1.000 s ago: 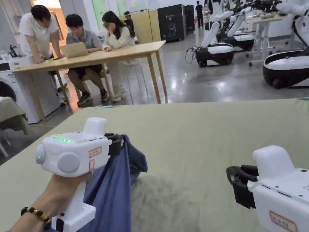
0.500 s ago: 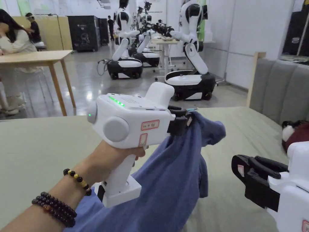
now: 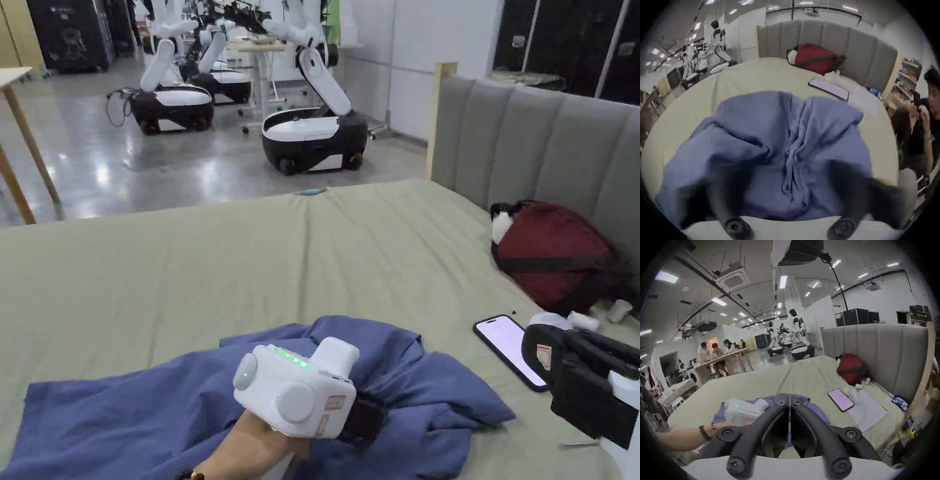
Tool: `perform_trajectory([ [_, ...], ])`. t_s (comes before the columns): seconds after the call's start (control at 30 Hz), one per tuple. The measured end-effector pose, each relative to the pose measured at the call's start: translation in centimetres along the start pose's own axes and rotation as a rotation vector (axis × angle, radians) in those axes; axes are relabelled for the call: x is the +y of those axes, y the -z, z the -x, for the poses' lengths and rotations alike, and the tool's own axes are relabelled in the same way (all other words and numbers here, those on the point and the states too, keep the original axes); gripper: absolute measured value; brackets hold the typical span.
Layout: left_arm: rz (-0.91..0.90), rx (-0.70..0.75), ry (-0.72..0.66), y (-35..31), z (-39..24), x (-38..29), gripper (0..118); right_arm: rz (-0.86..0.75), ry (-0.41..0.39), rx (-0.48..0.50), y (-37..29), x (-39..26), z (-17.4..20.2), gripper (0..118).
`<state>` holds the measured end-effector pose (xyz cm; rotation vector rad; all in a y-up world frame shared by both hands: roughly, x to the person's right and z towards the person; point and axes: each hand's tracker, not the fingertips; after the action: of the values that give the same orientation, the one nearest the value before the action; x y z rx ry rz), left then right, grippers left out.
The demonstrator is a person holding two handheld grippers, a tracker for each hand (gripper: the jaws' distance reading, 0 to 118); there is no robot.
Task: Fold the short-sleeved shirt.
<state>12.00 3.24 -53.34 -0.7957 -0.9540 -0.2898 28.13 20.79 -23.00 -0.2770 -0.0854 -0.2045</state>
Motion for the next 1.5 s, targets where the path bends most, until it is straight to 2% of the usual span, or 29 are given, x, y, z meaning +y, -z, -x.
perform_trajectory([
  [0.03,-0.031,-0.021,-0.031,-2.0,0.6,0.2,115,0.002,0.004,0.003,0.0,-0.1,0.2,3],
  [0.07,-0.187,-0.054,-0.021,-4.5,0.8,1.1,113,0.004,0.008,0.009,0.0,-0.2,0.5,3],
  [0.13,-0.226,0.026,-0.092,-9.9,1.9,1.0,115,0.003,0.015,0.035,0.1,-0.3,1.2,3],
  [0.2,-0.313,0.091,-0.099,-16.2,2.7,0.7,110,0.002,0.008,0.068,0.0,-0.2,2.4,3],
  [0.23,-0.376,0.126,-0.1,-19.9,3.2,-0.1,93,0.002,0.0,0.085,0.2,-0.1,3.0,3],
  [0.27,-0.416,0.152,-0.103,-22.6,3.6,-0.9,70,0.001,-0.008,0.103,0.2,0.0,3.6,3],
  [0.3,-0.456,0.199,-0.118,-23.1,6.4,-2.2,51,0.0,-0.017,0.123,0.2,0.1,4.2,3],
  [0.37,-0.504,0.338,-0.161,-27.8,8.0,-4.7,31,0.0,-0.038,0.164,0.4,0.4,5.5,3],
  [0.4,-0.508,0.416,-0.193,-30.0,8.9,-6.2,8,0.001,-0.046,0.185,0.4,0.4,6.1,3],
  [0.43,-0.522,0.457,-0.217,-33.0,9.6,-7.5,7,0.003,-0.052,0.207,0.5,0.4,6.6,3],
  [0.47,-0.509,0.438,-0.239,-34.4,10.5,-8.7,5,0.005,-0.059,0.225,0.6,0.3,7.0,3],
  [0.5,-0.511,0.481,-0.212,-36.1,11.4,-9.8,0,0.01,-0.068,0.241,0.8,0.3,7.5,3],
  [0.6,-0.447,0.625,-0.209,-37.6,11.0,-12.4,0,0.032,-0.087,0.256,1.4,0.0,8.5,3],
  [0.63,-0.354,0.551,-0.34,-36.9,10.9,-13.7,0,0.036,-0.087,0.261,1.5,-0.2,8.5,3],
  [0.7,-0.322,0.49,-0.406,-36.0,12.4,-14.3,0,0.037,-0.092,0.284,1.7,-0.4,8.7,3],
  [0.77,-0.277,0.497,-0.434,-34.1,13.7,-14.3,2,0.037,-0.093,0.292,1.7,-0.5,8.7,3],
  [0.8,-0.274,0.543,-0.426,-32.9,14.6,-13.9,11,0.037,-0.094,0.294,1.7,-0.5,8.7,3],
  [0.83,-0.236,0.574,-0.438,-31.8,16.0,-13.7,27,0.035,-0.097,0.296,1.7,-0.5,8.6,3],
  [0.87,-0.202,0.571,-0.439,-30.3,17.3,-13.6,46,0.028,-0.102,0.293,1.6,-0.6,8.4,3],
  [0.93,-0.149,0.542,-0.419,-27.4,19.8,-13.2,102,0.024,-0.108,0.284,1.7,-0.5,7.7,4],
  [0.97,-0.1,0.529,-0.427,-25.1,22.6,-13.6,112,0.028,-0.113,0.28,1.8,-0.5,7.1,4],
  [1.13,0.056,0.615,-0.389,-18.9,28.1,-13.2,111,0.06,-0.084,0.175,1.8,-0.9,3.8,4],
  [1.27,0.048,0.599,-0.428,-15.7,31.2,-13.5,111,0.058,-0.139,0.056,1.8,-1.4,2.4,4],
  [1.4,0.104,0.605,-0.44,-13.7,31.3,-14.4,109,0.087,-0.148,0.01,2.4,-2.3,1.2,5],
  [1.43,0.081,0.607,-0.426,-14.2,31.0,-14.1,104,0.09,-0.142,0.008,2.5,-2.0,1.0,5],
  [1.47,0.033,0.568,-0.387,-14.9,30.3,-13.6,88,0.093,-0.135,0.009,2.6,-2.1,0.9,5],
  [1.5,-0.013,0.571,-0.345,-15.7,28.5,-13.4,56,0.096,-0.133,0.012,2.6,-2.2,1.0,5],
])
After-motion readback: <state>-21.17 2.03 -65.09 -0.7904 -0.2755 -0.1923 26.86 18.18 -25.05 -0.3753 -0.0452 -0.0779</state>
